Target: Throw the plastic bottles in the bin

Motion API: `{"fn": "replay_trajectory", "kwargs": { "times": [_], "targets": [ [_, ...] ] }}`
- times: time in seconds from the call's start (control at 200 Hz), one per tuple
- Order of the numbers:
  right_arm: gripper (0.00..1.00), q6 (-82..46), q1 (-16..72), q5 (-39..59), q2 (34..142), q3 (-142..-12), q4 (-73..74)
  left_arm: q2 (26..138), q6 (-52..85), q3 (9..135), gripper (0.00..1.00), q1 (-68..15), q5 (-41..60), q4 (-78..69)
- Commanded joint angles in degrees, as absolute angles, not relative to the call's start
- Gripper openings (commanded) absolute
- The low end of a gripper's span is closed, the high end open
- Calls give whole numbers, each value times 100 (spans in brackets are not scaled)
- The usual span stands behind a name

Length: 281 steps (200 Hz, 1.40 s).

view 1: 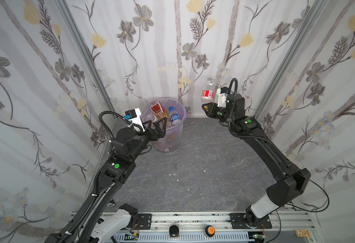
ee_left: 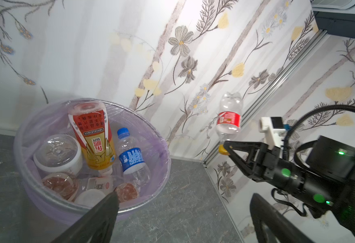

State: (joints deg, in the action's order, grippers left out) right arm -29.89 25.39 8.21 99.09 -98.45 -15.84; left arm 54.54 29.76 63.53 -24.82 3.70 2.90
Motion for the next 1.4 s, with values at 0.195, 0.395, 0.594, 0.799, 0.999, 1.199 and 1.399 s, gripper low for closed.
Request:
{"fn": "replay_trajectory", "kwargs": {
  "times": [0.195, 0.395, 0.594, 0.799, 0.999, 1.199, 1.399],
  "targets": [
    [25, -2760, 2735, 0, 8904, -9554, 461, 5117, 2882, 6431, 100, -2053, 409, 386],
    [29, -2606, 3498, 184, 10294, -10661, -272, 4953, 2922, 6228, 100, -1847, 499, 516],
    [42, -2808, 4019, 610, 11217, -11055, -679, 4854, 2920, 6120, 100, -1686, 579, 597],
    [91, -2337, 4046, 384, 11363, -12429, -1739, 4929, 2988, 6057, 100, -1633, 747, 606],
    [100, -2008, 3896, -298, 10495, -12038, -1855, 4874, 2987, 6029, 100, -1617, 695, 610],
    [100, -2167, 3274, -315, 9636, -10646, -1563, 5002, 2897, 6091, 100, -1552, 672, 615],
    [100, -2337, 2483, -842, 8426, -8665, -929, 5145, 2534, 6254, 100, -1027, -647, 668]
  ]
}}
